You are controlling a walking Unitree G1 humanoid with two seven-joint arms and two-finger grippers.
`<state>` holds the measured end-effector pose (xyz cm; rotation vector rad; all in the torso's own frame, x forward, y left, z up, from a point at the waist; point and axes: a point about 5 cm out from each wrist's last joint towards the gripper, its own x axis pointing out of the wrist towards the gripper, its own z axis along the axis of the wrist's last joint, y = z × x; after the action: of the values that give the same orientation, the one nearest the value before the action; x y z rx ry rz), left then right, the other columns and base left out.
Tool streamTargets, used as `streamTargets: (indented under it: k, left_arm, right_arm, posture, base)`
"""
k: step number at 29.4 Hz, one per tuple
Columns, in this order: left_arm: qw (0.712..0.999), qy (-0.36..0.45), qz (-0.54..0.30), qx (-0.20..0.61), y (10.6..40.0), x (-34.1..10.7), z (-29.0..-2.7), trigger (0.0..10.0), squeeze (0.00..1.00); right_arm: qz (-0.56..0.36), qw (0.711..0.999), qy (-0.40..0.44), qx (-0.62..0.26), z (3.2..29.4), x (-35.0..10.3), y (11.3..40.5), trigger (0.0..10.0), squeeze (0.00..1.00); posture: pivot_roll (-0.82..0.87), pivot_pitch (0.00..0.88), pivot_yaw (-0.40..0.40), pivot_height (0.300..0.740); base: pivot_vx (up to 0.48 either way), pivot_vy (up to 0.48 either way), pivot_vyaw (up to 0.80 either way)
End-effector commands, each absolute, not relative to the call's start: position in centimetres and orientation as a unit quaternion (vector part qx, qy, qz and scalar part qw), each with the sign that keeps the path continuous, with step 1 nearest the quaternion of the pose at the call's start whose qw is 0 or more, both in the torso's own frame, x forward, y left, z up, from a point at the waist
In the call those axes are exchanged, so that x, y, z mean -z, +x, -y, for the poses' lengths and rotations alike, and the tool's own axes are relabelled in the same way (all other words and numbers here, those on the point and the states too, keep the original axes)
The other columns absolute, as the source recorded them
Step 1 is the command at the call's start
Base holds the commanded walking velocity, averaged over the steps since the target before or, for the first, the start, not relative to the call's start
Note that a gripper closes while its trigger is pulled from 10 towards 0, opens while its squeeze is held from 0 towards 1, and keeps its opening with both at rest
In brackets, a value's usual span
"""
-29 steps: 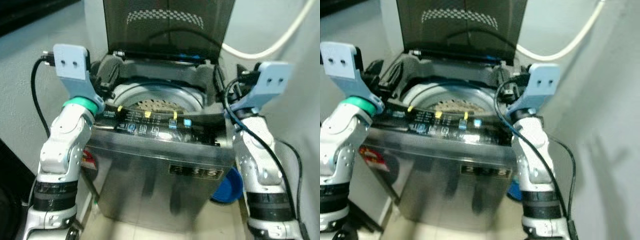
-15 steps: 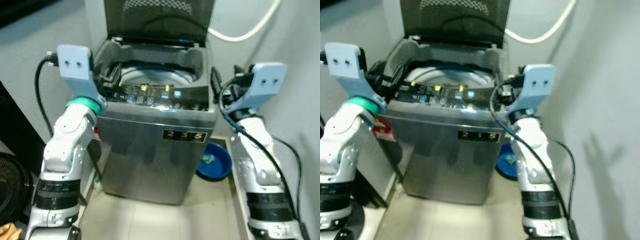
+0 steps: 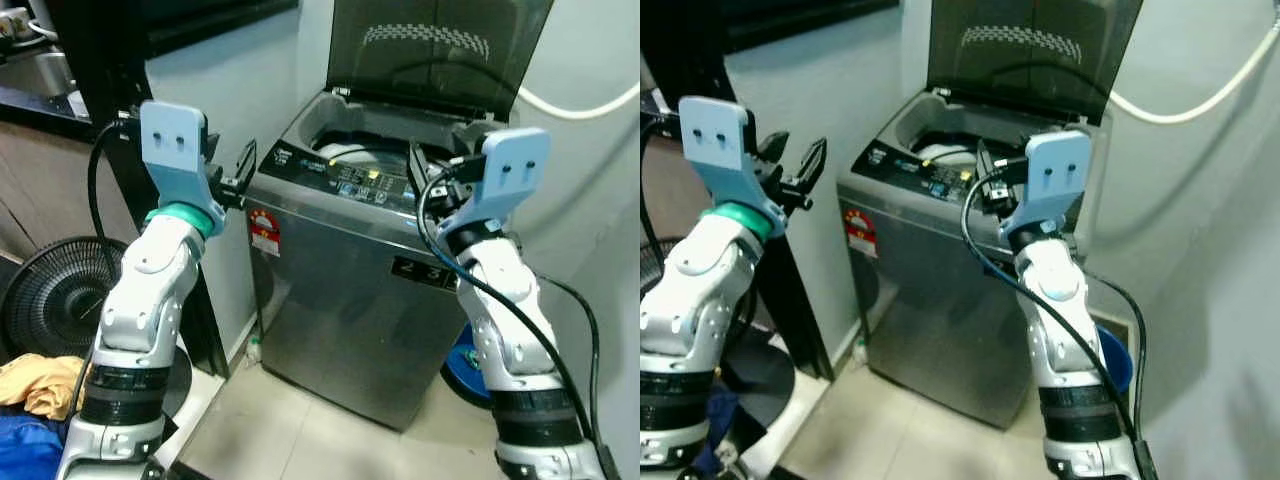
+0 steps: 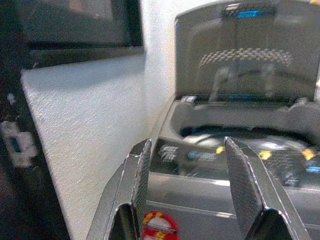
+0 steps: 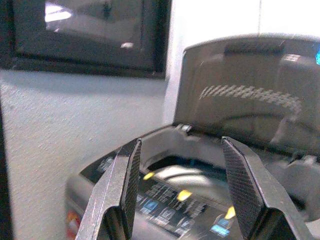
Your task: Clothes washing
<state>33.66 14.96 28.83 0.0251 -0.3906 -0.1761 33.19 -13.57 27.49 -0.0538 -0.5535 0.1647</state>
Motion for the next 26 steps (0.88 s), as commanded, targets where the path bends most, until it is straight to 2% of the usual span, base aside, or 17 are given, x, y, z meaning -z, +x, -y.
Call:
streamTargets:
  k: [1, 26]
  left_arm:
    - [0.979, 0.022, 0.183, 0.091, 33.69, -28.12, -14.75, 10.0, 0.0]
    - [0.979, 0.033, 0.178, 0.093, 33.52, -27.33, -14.53, 10.0, 0.0]
  right_arm:
    - [0.266, 0.96, -0.027, -0.077, 13.93, -27.05, 33.19, 10.0, 0.0]
    - [0.266, 0.96, -0.025, -0.089, 13.59, -26.89, 33.2, 10.0, 0.0]
  posture:
    - [0.02, 0.037, 0.048, 0.74]
    - [0.03, 0.034, 0.044, 0.74]
  base:
    - [0.0, 0.0, 0.79]
    - [0.0, 0.0, 0.79]
